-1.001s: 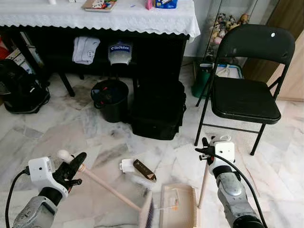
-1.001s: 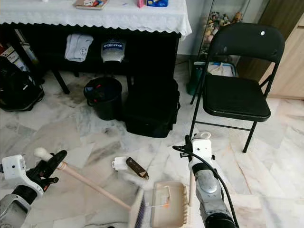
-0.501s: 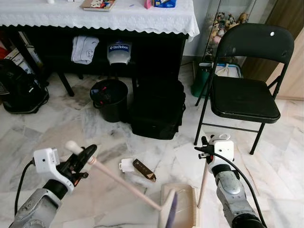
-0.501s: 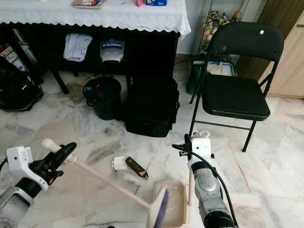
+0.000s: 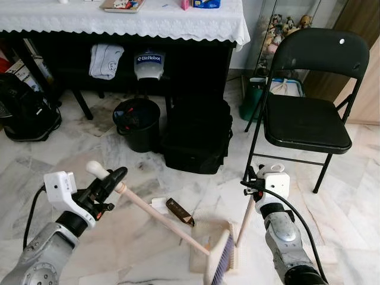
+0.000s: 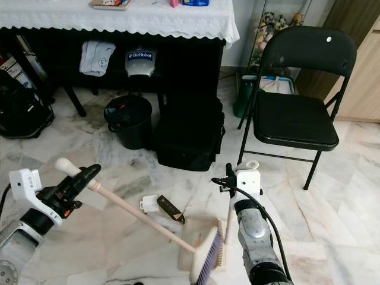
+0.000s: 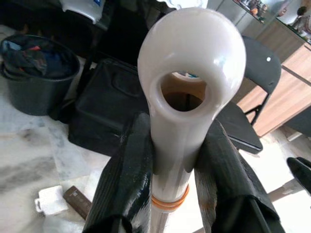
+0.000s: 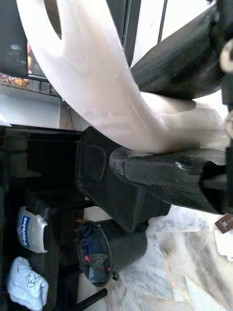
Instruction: Sweep floor
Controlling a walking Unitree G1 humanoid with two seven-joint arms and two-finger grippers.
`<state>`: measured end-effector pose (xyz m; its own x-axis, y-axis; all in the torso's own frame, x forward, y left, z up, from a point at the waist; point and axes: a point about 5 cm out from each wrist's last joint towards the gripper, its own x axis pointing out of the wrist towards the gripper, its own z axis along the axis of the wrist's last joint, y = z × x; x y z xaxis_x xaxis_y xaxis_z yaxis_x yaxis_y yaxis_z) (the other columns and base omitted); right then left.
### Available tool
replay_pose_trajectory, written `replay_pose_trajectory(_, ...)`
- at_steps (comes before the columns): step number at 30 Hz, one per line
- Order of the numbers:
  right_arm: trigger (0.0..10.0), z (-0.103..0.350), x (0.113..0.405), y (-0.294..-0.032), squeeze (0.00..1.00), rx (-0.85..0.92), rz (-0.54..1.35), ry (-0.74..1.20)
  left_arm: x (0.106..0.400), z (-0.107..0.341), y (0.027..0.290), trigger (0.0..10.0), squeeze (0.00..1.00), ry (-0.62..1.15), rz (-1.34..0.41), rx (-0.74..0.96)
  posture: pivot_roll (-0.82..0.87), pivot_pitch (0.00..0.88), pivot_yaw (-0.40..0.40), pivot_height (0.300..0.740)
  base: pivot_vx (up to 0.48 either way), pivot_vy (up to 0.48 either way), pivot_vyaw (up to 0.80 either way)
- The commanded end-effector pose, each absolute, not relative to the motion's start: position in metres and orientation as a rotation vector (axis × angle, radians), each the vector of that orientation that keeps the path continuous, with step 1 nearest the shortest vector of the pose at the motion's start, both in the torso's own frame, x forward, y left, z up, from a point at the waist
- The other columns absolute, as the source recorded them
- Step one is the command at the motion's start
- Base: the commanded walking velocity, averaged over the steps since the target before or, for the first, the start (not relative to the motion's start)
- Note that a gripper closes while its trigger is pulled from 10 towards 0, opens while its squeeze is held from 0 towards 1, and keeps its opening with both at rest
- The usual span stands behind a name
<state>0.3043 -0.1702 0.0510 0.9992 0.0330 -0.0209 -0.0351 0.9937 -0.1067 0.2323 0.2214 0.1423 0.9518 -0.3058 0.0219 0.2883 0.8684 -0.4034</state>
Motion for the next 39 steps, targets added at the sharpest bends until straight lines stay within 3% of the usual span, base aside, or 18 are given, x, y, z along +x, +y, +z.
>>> replay_pose_trajectory(1,10.0,0.053,0.304,-0.17,0.0,-0.094,0.032,-0.002,0.234,0.155,0.22,10.0,0.0,-0.01,-0.339,-0.421,0.04,0.089,0.023,0.74,0.0,0.0,0.0)
replay_pose_trajectory(9,10.0,0.062,0.304,-0.168,0.0,-0.064,0.036,-0.066,0.246,0.164,0.229,10.0,0.0,-0.089,-0.251,-0.403,0.03,0.088,0.022,0.74,0.0,0.0,0.0)
replay_pose_trajectory(13,10.0,0.067,0.303,-0.165,0.0,-0.062,0.039,-0.096,0.254,0.164,0.269,10.0,0.0,-0.172,0.08,-0.333,0.01,0.079,0.023,0.74,0.0,0.0,0.0)
replay_pose_trajectory(17,10.0,0.073,0.302,-0.163,0.0,-0.043,0.041,-0.138,0.254,0.162,0.283,10.0,0.0,-0.197,0.181,-0.321,0.0,0.071,0.026,0.74,0.0,0.0,0.0)
replay_pose_trajectory(30,10.0,0.1,0.296,-0.163,0.0,-0.013,0.056,-0.253,0.259,0.149,0.296,10.0,0.0,-0.233,0.347,-0.309,-0.04,0.045,0.037,0.74,0.0,0.0,0.0)
replay_pose_trajectory(39,10.0,0.113,0.298,-0.158,0.0,0.018,0.07,-0.287,0.266,0.143,0.291,10.0,0.0,-0.226,0.34,-0.323,-0.04,0.029,0.042,0.74,0.0,0.0,0.0)
